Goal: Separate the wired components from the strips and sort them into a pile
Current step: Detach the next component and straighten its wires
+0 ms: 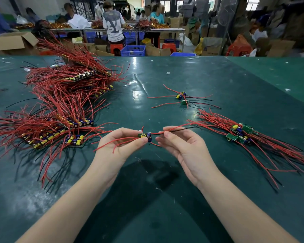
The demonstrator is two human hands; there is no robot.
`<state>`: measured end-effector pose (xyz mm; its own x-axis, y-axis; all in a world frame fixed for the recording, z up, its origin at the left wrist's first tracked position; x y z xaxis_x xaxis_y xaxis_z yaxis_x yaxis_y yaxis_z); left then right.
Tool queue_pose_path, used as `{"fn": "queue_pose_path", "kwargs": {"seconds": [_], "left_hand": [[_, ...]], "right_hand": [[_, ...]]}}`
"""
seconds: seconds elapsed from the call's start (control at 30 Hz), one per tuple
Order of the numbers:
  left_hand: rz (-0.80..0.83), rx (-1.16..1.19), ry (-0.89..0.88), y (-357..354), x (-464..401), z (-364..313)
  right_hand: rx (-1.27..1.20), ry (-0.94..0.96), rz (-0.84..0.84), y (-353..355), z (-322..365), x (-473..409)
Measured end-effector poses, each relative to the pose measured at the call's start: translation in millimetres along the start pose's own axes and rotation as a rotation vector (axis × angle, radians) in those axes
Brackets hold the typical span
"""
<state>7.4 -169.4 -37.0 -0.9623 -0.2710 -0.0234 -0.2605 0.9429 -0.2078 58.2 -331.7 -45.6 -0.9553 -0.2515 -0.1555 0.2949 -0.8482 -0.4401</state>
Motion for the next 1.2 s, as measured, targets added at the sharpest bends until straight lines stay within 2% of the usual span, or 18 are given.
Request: {"fn": "queue_pose_path", "kwargs": {"seconds": [0.37, 0.63, 0.73, 0.93, 1.07, 1.2], "left_hand": [[0.006, 0.053, 0.068, -1, 1, 1], [0.031, 0.051, 0.119, -5, 2, 7], [0.032, 0.048, 0.114, -4, 1, 8], [-0.006, 0.113, 0.109, 1, -1, 6], [-0.008, 0.12, 0.115, 2, 0, 5], [-0.013, 0.097, 0.132, -1, -1, 8]], "right_hand": [[0.049, 0.068, -0.018, 9, 12, -5], [0.096, 0.107, -0.198, 21, 6, -1], [0.098, 0.073, -0.216, 21, 2, 0], [0.002, -0.016, -0.12, 17, 5, -3], [-0.028, -0.017, -0.143, 20, 9, -3], [-0.212, -0.093, -0.191, 20, -1, -4]]}}
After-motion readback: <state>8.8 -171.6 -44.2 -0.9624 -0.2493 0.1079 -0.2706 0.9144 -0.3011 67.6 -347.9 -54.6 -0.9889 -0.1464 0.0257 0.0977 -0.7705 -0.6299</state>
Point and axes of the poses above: each hand's wrist, its own x-axis away from the middle knuckle, its own y-axis out of the back of the hand, z = x × y, the point moved 8 cm from there along -x, towards the middle knuckle, and after that the axes turned 6 degrees about y, right-handed, at the moved point
